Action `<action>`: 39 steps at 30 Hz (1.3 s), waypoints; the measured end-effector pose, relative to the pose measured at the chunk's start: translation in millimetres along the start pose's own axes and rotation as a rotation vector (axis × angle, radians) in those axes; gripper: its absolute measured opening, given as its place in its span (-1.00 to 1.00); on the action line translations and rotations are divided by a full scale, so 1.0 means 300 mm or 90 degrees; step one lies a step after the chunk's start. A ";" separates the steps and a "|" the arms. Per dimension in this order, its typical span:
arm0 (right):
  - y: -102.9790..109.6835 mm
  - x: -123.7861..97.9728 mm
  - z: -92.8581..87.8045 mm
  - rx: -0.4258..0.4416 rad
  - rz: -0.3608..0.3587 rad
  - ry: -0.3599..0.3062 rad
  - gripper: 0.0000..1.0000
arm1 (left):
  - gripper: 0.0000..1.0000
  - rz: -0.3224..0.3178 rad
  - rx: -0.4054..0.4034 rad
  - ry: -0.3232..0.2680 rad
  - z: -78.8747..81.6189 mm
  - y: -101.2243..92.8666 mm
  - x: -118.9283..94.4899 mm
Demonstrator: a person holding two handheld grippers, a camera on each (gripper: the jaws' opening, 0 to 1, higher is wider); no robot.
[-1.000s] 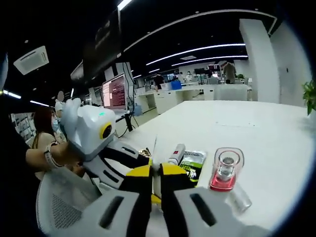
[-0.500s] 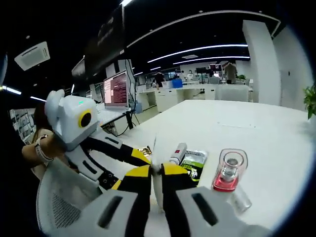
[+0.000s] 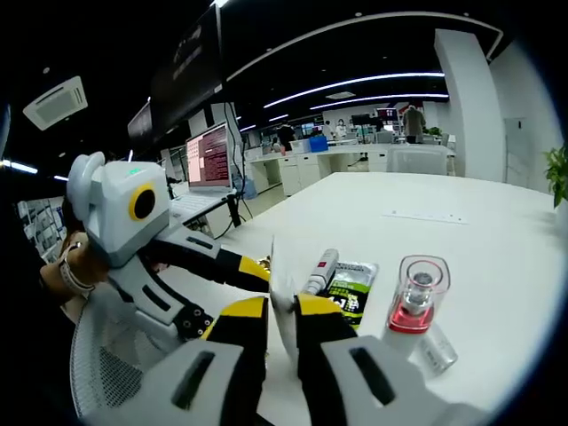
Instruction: Arrange the skincare products in the storage area until every visible bottle or jar stands upright without overlapping.
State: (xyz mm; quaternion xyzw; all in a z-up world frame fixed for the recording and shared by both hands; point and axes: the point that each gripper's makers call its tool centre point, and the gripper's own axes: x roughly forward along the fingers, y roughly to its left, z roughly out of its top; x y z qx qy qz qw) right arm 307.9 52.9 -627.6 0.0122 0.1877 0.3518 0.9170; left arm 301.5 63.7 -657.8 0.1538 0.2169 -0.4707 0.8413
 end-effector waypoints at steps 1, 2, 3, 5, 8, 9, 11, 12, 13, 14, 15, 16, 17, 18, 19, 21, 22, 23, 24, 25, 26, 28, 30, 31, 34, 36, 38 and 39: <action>-0.001 -0.001 0.000 0.004 0.000 -0.001 -0.80 | -0.25 0.000 -0.001 0.000 -0.001 -0.002 -0.002; -0.001 -0.001 -0.001 0.005 0.001 -0.002 -0.79 | -0.27 -0.001 -0.003 0.002 -0.006 -0.006 -0.004; -0.003 -0.002 -0.004 0.007 -0.001 0.000 -0.79 | -0.28 -0.003 -0.004 0.004 -0.009 -0.009 -0.005; -0.007 -0.005 -0.013 0.007 -0.004 0.004 -0.79 | -0.32 -0.002 -0.007 0.004 -0.013 -0.013 -0.008; -0.008 -0.010 -0.023 0.017 -0.004 0.006 -0.78 | -0.33 -0.015 -0.019 -0.003 -0.005 -0.033 -0.011; -0.008 -0.010 -0.023 0.018 -0.004 0.005 -0.77 | -0.33 -0.016 -0.018 -0.002 -0.004 -0.035 -0.011; -0.005 -0.011 -0.028 0.025 -0.001 0.010 -0.77 | -0.35 -0.017 -0.011 0.001 -0.005 -0.040 -0.002; -0.004 -0.011 -0.029 0.024 -0.001 0.010 -0.77 | -0.37 -0.020 -0.008 0.005 -0.008 -0.042 0.002; -0.003 -0.012 -0.029 0.024 -0.001 0.011 -0.77 | -0.39 -0.022 -0.005 0.009 -0.013 -0.043 0.006; 0.000 -0.012 -0.029 0.024 0.000 0.011 -0.76 | -0.42 -0.021 -0.004 0.011 -0.015 -0.042 0.009; 0.005 -0.012 -0.030 0.025 0.004 0.013 -0.76 | -0.43 -0.022 -0.002 0.013 -0.016 -0.041 0.010; 0.012 -0.011 -0.031 0.028 0.009 0.013 -0.75 | -0.42 -0.022 -0.002 0.015 -0.017 -0.038 0.014; 0.017 -0.010 -0.031 0.031 0.013 0.013 -0.75 | -0.42 -0.021 -0.001 0.015 -0.017 -0.036 0.015; 0.020 -0.009 -0.032 0.031 0.015 0.014 -0.76 | -0.41 -0.016 -0.005 0.013 -0.015 -0.026 0.020; 0.022 -0.009 -0.032 0.031 0.016 0.014 -0.76 | -0.41 -0.016 -0.006 0.012 -0.014 -0.024 0.022; 0.033 -0.004 -0.033 0.031 0.021 0.015 -0.77 | -0.42 -0.018 -0.009 0.008 -0.012 -0.017 0.031; 0.038 -0.003 -0.033 0.030 0.024 0.016 -0.77 | -0.43 -0.019 -0.009 0.009 -0.013 -0.016 0.034; 0.043 -0.001 -0.032 0.031 0.027 0.017 -0.77 | -0.43 -0.019 -0.005 0.009 -0.013 -0.015 0.037; 0.045 0.001 -0.032 0.031 0.029 0.016 -0.78 | -0.44 -0.019 -0.004 0.010 -0.014 -0.014 0.040; 0.047 0.003 -0.032 0.030 0.031 0.017 -0.78 | -0.45 -0.018 -0.002 0.010 -0.014 -0.012 0.043; 0.049 0.006 -0.031 0.031 0.033 0.018 -0.80 | -0.48 -0.017 -0.001 0.009 -0.013 -0.009 0.045; 0.050 0.010 -0.030 0.031 0.037 0.022 -0.82 | -0.53 -0.016 -0.014 0.011 -0.015 0.001 0.052; 0.051 0.012 -0.026 0.031 0.038 0.021 -0.82 | -0.60 -0.013 -0.015 0.010 -0.016 0.011 0.057; 0.052 0.013 -0.023 0.030 0.039 0.020 -0.82 | -0.63 -0.012 -0.015 0.010 -0.016 0.013 0.059; 0.054 0.017 -0.018 0.032 0.045 0.017 -0.82 | -0.71 -0.012 -0.020 0.006 -0.013 0.025 0.064; 0.054 0.018 -0.016 0.031 0.044 0.015 -0.80 | -0.74 -0.014 -0.028 0.007 -0.015 0.032 0.065; 0.054 0.019 -0.016 0.031 0.043 0.015 -0.78 | -0.74 -0.026 -0.036 0.006 -0.016 0.032 0.067; 0.054 0.018 -0.016 0.031 0.043 0.014 -0.79 | -0.75 -0.028 -0.034 0.005 -0.016 0.030 0.067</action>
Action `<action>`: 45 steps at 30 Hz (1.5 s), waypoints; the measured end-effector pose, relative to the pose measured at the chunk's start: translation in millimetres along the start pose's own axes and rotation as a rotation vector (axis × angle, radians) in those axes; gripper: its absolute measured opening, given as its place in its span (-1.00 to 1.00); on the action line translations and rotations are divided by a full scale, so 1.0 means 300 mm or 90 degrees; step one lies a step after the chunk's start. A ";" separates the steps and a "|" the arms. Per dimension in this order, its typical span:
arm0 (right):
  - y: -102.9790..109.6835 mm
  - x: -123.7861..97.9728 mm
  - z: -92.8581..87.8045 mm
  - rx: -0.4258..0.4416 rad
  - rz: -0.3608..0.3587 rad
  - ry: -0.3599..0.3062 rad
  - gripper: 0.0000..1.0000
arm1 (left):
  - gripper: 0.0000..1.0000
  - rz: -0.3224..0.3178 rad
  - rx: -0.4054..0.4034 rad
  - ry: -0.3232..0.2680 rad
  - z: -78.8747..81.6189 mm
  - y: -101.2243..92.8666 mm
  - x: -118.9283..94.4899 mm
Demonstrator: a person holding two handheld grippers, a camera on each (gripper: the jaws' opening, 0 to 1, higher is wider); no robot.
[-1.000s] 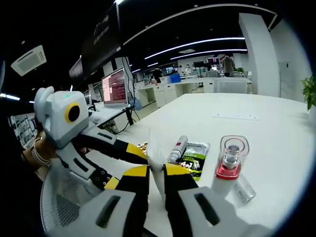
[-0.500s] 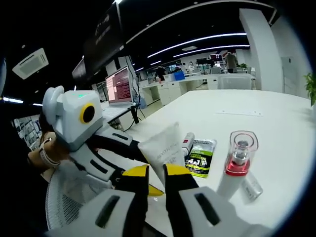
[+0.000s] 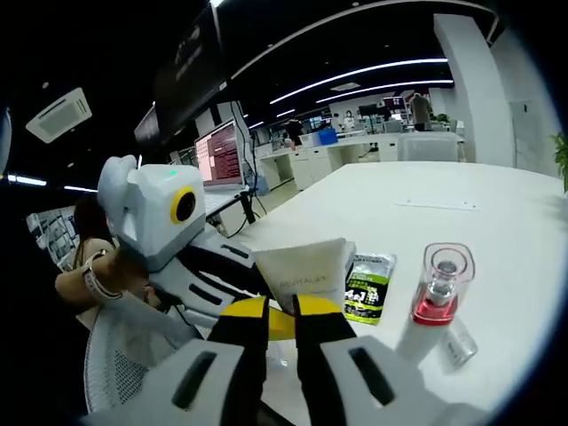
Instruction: Arrange the skincare products in the storage area until every visible bottle or jar stands upright without overlapping.
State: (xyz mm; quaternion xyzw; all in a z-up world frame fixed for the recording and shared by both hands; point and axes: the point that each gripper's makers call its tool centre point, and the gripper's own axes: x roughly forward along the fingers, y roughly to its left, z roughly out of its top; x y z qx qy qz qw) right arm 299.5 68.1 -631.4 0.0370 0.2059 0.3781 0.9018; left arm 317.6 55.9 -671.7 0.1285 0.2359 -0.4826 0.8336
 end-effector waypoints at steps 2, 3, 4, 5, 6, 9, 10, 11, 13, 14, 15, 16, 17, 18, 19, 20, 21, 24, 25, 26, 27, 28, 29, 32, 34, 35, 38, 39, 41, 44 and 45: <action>-0.001 -0.003 0.002 0.001 -0.001 -0.002 -0.80 | -0.76 -0.006 0.020 -0.006 0.001 -0.001 0.001; -0.003 -0.008 0.003 0.002 -0.002 -0.003 -0.80 | -0.77 -0.010 0.010 -0.009 -0.001 0.003 0.001; -0.007 -0.014 0.004 0.001 -0.004 -0.005 -0.79 | -0.78 -0.017 0.005 -0.013 -0.001 0.007 0.001; -0.009 -0.017 0.003 0.001 -0.005 -0.005 -0.79 | -0.78 -0.019 0.004 -0.015 -0.001 0.010 0.001; -0.013 -0.021 0.002 0.003 -0.008 -0.005 -0.78 | -0.79 -0.024 0.009 -0.017 0.000 0.011 0.002; -0.028 -0.037 0.002 0.008 -0.017 -0.009 -0.78 | -0.80 -0.044 0.029 -0.025 0.002 0.007 0.006; -0.035 -0.043 0.002 0.007 -0.021 -0.010 -0.77 | -0.81 -0.052 0.047 -0.033 0.005 0.006 0.008; -0.040 -0.046 0.001 0.008 -0.024 -0.009 -0.77 | -0.81 -0.053 0.041 -0.036 0.004 0.010 0.010; -0.051 -0.056 -0.001 0.008 -0.032 -0.009 -0.76 | -0.82 -0.064 0.033 -0.048 0.007 0.013 0.014; -0.055 -0.061 -0.003 0.009 -0.035 -0.008 -0.75 | -0.83 -0.072 0.031 -0.051 0.008 0.014 0.016; -0.058 -0.064 -0.006 0.011 -0.037 -0.007 -0.74 | -0.83 -0.077 0.035 -0.050 0.010 0.015 0.017; -0.061 -0.068 -0.008 0.010 -0.040 -0.007 -0.74 | -0.83 -0.084 0.046 -0.049 0.013 0.013 0.021; -0.065 -0.072 -0.010 0.008 -0.045 -0.005 -0.74 | -0.83 -0.090 0.051 -0.049 0.014 0.012 0.022; -0.067 -0.074 -0.011 0.008 -0.046 -0.005 -0.74 | -0.83 -0.098 0.056 -0.049 0.017 0.012 0.026; -0.072 -0.079 -0.013 0.008 -0.051 -0.005 -0.73 | -0.83 -0.101 0.060 -0.050 0.018 0.011 0.029; -0.075 -0.083 -0.014 0.009 -0.053 -0.005 -0.73 | -0.83 -0.109 0.072 -0.052 0.022 0.008 0.033; -0.080 -0.088 -0.015 0.012 -0.056 -0.005 -0.73 | -0.83 -0.114 0.076 -0.053 0.023 0.009 0.035; -0.088 -0.096 -0.020 0.015 -0.062 -0.004 -0.71 | -0.83 -0.131 0.084 -0.057 0.031 0.009 0.046; -0.089 -0.098 -0.021 0.014 -0.064 -0.004 -0.70 | -0.83 -0.135 0.085 -0.055 0.035 0.009 0.051; -0.091 -0.102 -0.023 0.015 -0.065 -0.002 -0.70 | -0.83 -0.139 0.090 -0.054 0.038 0.007 0.055; -0.092 -0.105 -0.023 0.015 -0.067 -0.002 -0.69 | -0.83 -0.143 0.096 -0.052 0.040 0.006 0.057; -0.097 -0.110 -0.024 0.013 -0.072 -0.002 -0.68 | -0.83 -0.146 0.102 -0.051 0.042 0.005 0.062; -0.101 -0.113 -0.026 0.010 -0.075 0.000 -0.68 | -0.83 -0.149 0.105 -0.051 0.046 0.003 0.067; -0.118 -0.131 -0.036 0.004 -0.091 0.008 -0.67 | -0.82 -0.164 0.113 -0.054 0.053 -0.001 0.080; -0.127 -0.144 -0.043 0.005 -0.099 0.011 -0.66 | -0.82 -0.176 0.111 -0.061 0.058 -0.002 0.088; -0.130 -0.150 -0.046 0.007 -0.102 0.012 -0.65 | -0.82 -0.179 0.107 -0.062 0.060 -0.002 0.091; -0.139 -0.167 -0.055 0.014 -0.111 0.014 -0.63 | -0.82 -0.188 0.118 -0.066 0.069 -0.005 0.102; -0.142 -0.170 -0.058 0.014 -0.114 0.015 -0.62 | -0.82 -0.190 0.123 -0.065 0.070 -0.006 0.104; -0.147 -0.180 -0.066 0.020 -0.120 0.018 -0.60 | -0.82 -0.195 0.134 -0.065 0.074 -0.007 0.109; -0.150 -0.185 -0.070 0.022 -0.123 0.019 -0.59 | -0.81 -0.206 0.145 -0.067 0.082 -0.016 0.117; -0.152 -0.188 -0.074 0.024 -0.124 0.019 -0.58 | -0.81 -0.209 0.148 -0.069 0.084 -0.017 0.120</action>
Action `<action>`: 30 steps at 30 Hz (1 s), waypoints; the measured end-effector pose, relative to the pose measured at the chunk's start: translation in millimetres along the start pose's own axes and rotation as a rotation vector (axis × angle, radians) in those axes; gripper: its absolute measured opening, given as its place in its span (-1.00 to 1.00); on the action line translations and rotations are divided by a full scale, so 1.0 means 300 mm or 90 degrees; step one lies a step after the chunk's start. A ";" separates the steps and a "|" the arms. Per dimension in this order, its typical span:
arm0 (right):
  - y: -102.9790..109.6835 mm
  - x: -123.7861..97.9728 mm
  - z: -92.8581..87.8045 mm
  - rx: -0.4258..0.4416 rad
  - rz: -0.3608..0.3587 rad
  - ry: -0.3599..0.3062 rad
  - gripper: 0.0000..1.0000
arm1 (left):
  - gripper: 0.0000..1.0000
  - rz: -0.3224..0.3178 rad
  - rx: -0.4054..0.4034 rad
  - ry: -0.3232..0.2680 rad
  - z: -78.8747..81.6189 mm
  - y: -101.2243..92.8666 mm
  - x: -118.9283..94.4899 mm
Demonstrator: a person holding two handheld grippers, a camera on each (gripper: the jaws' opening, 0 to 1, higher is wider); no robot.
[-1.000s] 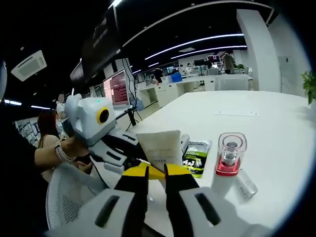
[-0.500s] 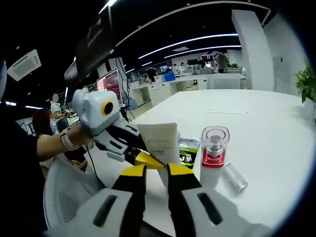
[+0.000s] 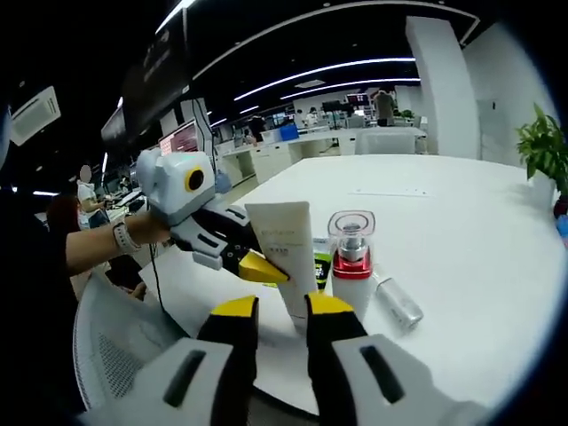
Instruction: Arrange the skincare products in the storage area until every visible bottle or jar stands upright without overlapping.
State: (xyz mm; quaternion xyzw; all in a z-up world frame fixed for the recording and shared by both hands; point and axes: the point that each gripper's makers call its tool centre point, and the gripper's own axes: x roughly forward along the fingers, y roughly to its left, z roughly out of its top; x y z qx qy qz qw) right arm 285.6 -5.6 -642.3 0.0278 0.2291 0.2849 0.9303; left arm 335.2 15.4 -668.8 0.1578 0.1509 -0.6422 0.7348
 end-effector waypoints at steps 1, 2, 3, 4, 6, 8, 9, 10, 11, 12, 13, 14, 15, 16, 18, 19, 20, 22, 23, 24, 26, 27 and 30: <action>0.000 -0.001 -0.002 0.001 0.000 0.001 -0.58 | -0.81 -0.003 -0.002 -0.002 0.000 0.005 0.002; 0.000 -0.001 -0.005 0.001 0.000 0.003 -0.57 | -0.81 -0.005 -0.001 -0.004 0.002 0.007 0.005; -0.002 -0.003 -0.006 0.001 -0.003 0.002 -0.57 | -0.81 -0.007 0.003 -0.004 0.003 0.008 0.007; -0.002 -0.004 -0.006 0.001 -0.004 0.001 -0.57 | -0.81 -0.008 0.007 -0.002 0.004 0.008 0.009; -0.002 -0.007 -0.006 0.004 -0.005 0.000 -0.57 | -0.81 -0.012 0.017 0.001 0.007 0.011 0.014; -0.002 -0.010 -0.005 0.005 -0.006 -0.003 -0.57 | -0.81 -0.016 0.023 0.000 0.007 0.015 0.018; -0.004 -0.012 -0.006 0.006 -0.007 -0.002 -0.57 | -0.81 -0.016 0.021 0.000 0.007 0.016 0.019; -0.005 -0.013 -0.006 0.007 -0.008 -0.003 -0.57 | -0.80 -0.018 0.019 -0.002 0.008 0.020 0.021; -0.007 -0.015 -0.006 0.007 -0.008 -0.003 -0.57 | -0.80 -0.019 0.019 -0.002 0.010 0.017 0.023; -0.009 -0.017 -0.008 0.009 -0.010 -0.002 -0.57 | -0.80 -0.021 0.018 -0.002 0.013 0.009 0.024; -0.011 -0.019 -0.009 0.009 -0.011 -0.002 -0.57 | -0.80 -0.021 0.015 -0.002 0.013 0.010 0.024; -0.014 -0.021 -0.010 0.012 -0.013 -0.002 -0.56 | -0.79 -0.019 0.015 -0.003 0.013 0.011 0.025; -0.016 -0.023 -0.010 0.012 -0.014 -0.002 -0.56 | -0.79 -0.018 0.017 -0.003 0.012 0.012 0.025; -0.018 -0.024 -0.012 0.013 -0.015 -0.002 -0.56 | -0.79 -0.018 0.017 -0.002 0.012 0.013 0.025; -0.020 -0.024 -0.014 0.015 -0.016 0.000 -0.56 | -0.78 -0.020 0.022 -0.002 0.012 0.016 0.026; -0.020 -0.024 -0.015 0.015 -0.016 0.000 -0.56 | -0.78 -0.020 0.020 -0.002 0.012 0.018 0.027; -0.019 -0.023 -0.015 0.016 -0.016 0.000 -0.56 | -0.78 -0.020 0.017 -0.002 0.012 0.019 0.027; -0.017 -0.023 -0.013 0.015 -0.015 -0.001 -0.56 | -0.78 -0.021 0.020 0.001 0.011 0.021 0.029; -0.017 -0.022 -0.013 0.016 -0.016 -0.001 -0.56 | -0.78 -0.022 0.021 0.001 0.012 0.022 0.030; -0.017 -0.022 -0.012 0.016 -0.016 -0.003 -0.57 | -0.78 -0.022 0.021 0.001 0.012 0.023 0.031; -0.016 -0.023 -0.011 0.017 -0.016 -0.003 -0.58 | -0.78 -0.023 0.022 0.000 0.011 0.025 0.033; -0.016 -0.024 -0.010 0.018 -0.016 -0.004 -0.57 | -0.78 -0.024 0.021 -0.001 0.011 0.026 0.033; -0.017 -0.027 -0.011 0.018 -0.018 -0.005 -0.57 | -0.77 -0.025 0.025 -0.001 0.010 0.027 0.035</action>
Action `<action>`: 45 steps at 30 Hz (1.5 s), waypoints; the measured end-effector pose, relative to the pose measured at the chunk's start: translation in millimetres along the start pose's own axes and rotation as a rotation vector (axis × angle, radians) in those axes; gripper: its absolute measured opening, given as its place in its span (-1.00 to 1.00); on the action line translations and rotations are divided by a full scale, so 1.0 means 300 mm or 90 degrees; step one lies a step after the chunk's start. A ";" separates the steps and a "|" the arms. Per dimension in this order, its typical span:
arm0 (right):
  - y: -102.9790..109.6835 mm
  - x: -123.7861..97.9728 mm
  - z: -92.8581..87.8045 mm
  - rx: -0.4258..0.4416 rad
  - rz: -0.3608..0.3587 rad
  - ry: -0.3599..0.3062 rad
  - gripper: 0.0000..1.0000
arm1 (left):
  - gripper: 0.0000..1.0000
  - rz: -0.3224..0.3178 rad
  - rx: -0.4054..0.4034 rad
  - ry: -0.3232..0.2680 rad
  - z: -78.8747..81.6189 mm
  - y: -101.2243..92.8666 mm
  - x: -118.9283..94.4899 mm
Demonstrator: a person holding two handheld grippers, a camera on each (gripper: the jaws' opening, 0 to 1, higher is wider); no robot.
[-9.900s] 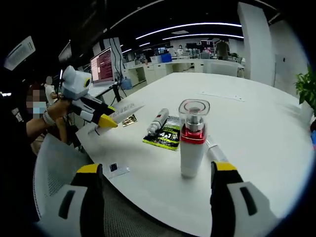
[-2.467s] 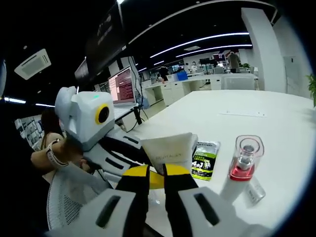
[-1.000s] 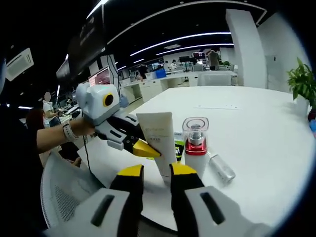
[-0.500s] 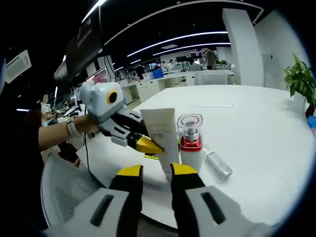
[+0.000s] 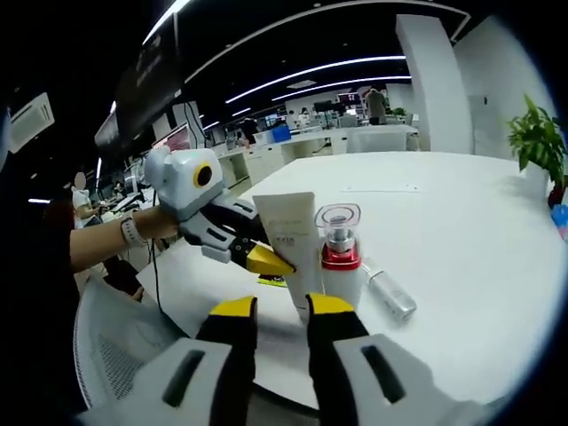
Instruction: Arrange the skincare products in the storage area until every visible bottle or jar stands upright without overlapping.
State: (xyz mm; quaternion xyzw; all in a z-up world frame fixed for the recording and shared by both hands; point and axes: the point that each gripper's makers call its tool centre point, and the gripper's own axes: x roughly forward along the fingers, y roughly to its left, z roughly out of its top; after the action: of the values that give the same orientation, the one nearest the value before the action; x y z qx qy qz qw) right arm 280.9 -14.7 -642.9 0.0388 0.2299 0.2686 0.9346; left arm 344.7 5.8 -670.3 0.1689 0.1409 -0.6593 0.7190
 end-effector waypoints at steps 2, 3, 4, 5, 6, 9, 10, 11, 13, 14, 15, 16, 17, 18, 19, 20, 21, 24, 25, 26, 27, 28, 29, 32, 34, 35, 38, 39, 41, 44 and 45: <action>-0.002 -0.002 -0.002 0.002 -0.002 0.001 -0.56 | -0.76 0.002 -0.002 0.003 -0.001 0.000 0.001; -0.003 -0.003 -0.002 0.002 -0.003 0.000 -0.56 | -0.76 0.004 -0.001 0.005 -0.001 0.000 0.002; -0.004 -0.003 -0.003 0.003 -0.003 0.000 -0.56 | -0.75 0.006 0.004 0.007 -0.002 0.000 0.003; -0.004 -0.004 -0.005 0.005 -0.003 0.001 -0.56 | -0.75 0.006 0.004 0.008 -0.003 -0.001 0.004; -0.004 -0.004 -0.005 0.005 -0.003 0.002 -0.55 | -0.74 0.006 0.005 0.010 -0.004 0.000 0.004; -0.005 -0.005 -0.007 0.004 -0.003 0.003 -0.55 | -0.71 0.011 0.013 0.035 -0.028 0.001 0.013; -0.006 -0.006 -0.007 0.005 -0.004 0.002 -0.54 | -0.68 0.012 0.015 0.039 -0.034 0.002 0.015; -0.007 -0.007 -0.008 0.007 -0.004 0.002 -0.53 | -0.65 0.014 0.012 0.041 -0.037 0.003 0.016; -0.009 -0.008 -0.011 0.007 -0.005 0.005 -0.51 | -0.63 0.020 0.004 0.052 -0.050 0.011 0.015; -0.011 -0.008 -0.013 0.007 -0.005 0.006 -0.49 | -0.59 0.022 -0.001 0.054 -0.053 0.014 0.015; -0.012 -0.009 -0.014 0.008 -0.005 0.007 -0.48 | -0.56 0.027 -0.009 0.057 -0.058 0.018 0.012; -0.011 -0.009 -0.018 0.007 -0.004 0.011 -0.48 | -0.53 0.030 -0.013 0.056 -0.058 0.020 0.009; -0.013 -0.009 -0.020 0.006 -0.005 0.013 -0.46 | -0.51 0.031 -0.017 0.053 -0.057 0.020 0.004; -0.015 -0.009 -0.023 0.003 -0.007 0.015 -0.45 | -0.49 0.032 -0.022 0.054 -0.057 0.019 0.000; -0.017 -0.009 -0.027 0.001 -0.009 0.020 -0.42 | -0.47 0.037 -0.026 0.054 -0.058 0.019 -0.007; -0.017 -0.009 -0.032 0.002 -0.008 0.025 -0.39 | -0.44 0.041 -0.026 0.054 -0.059 0.018 -0.012; -0.018 -0.008 -0.035 0.004 -0.008 0.027 -0.37 | -0.41 0.044 -0.031 0.055 -0.061 0.016 -0.018; -0.017 -0.008 -0.041 0.005 -0.007 0.032 -0.31 | -0.33 0.054 -0.044 0.057 -0.069 0.010 -0.033; -0.019 -0.008 -0.042 0.002 -0.009 0.034 -0.29 | -0.32 0.060 -0.047 0.058 -0.071 0.010 -0.038; -0.021 -0.009 -0.043 0.000 -0.011 0.035 -0.25 | -0.29 0.064 -0.052 0.059 -0.074 0.011 -0.043; -0.023 -0.010 -0.044 -0.004 -0.013 0.038 -0.22 | -0.26 0.069 -0.058 0.060 -0.078 0.010 -0.050; -0.024 -0.010 -0.046 -0.005 -0.015 0.041 -0.19 | -0.21 0.074 -0.060 0.063 -0.081 0.009 -0.055; -0.026 -0.012 -0.047 -0.006 -0.016 0.044 -0.15 | -0.15 0.083 -0.064 0.073 -0.089 0.010 -0.064; -0.030 -0.015 -0.052 -0.010 -0.019 0.049 -0.09 | -0.06 0.094 -0.059 0.076 -0.090 0.004 -0.085; -0.029 -0.019 -0.056 -0.014 -0.019 0.055 -0.14 | 0.00 0.107 -0.070 0.073 -0.086 0.002 -0.101; -0.030 -0.022 -0.056 -0.013 -0.021 0.056 -0.17 | 0.09 0.112 -0.075 0.071 -0.084 0.000 -0.108; -0.032 -0.028 -0.057 -0.018 -0.025 0.060 -0.06 | 0.29 0.126 -0.091 0.071 -0.083 -0.008 -0.129; -0.033 -0.030 -0.060 -0.022 -0.027 0.064 -0.01 | 0.29 0.142 -0.093 0.078 -0.089 -0.004 -0.142; -0.036 -0.033 -0.062 -0.030 -0.031 0.068 0.03 | 0.27 0.166 -0.097 0.077 -0.090 0.001 -0.164; -0.031 -0.036 -0.063 -0.032 -0.029 0.069 0.06 | 0.42 0.174 -0.126 0.067 -0.088 -0.006 -0.185; -0.029 -0.036 -0.064 -0.033 -0.027 0.071 0.10 | 0.45 0.182 -0.137 0.063 -0.086 -0.008 -0.197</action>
State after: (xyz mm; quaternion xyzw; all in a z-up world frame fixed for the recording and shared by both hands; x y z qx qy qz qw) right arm 268.3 -28.6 -657.1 -0.0055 0.2751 0.2563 0.9266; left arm 337.4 69.9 -668.4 0.1419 0.2205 -0.5227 0.8112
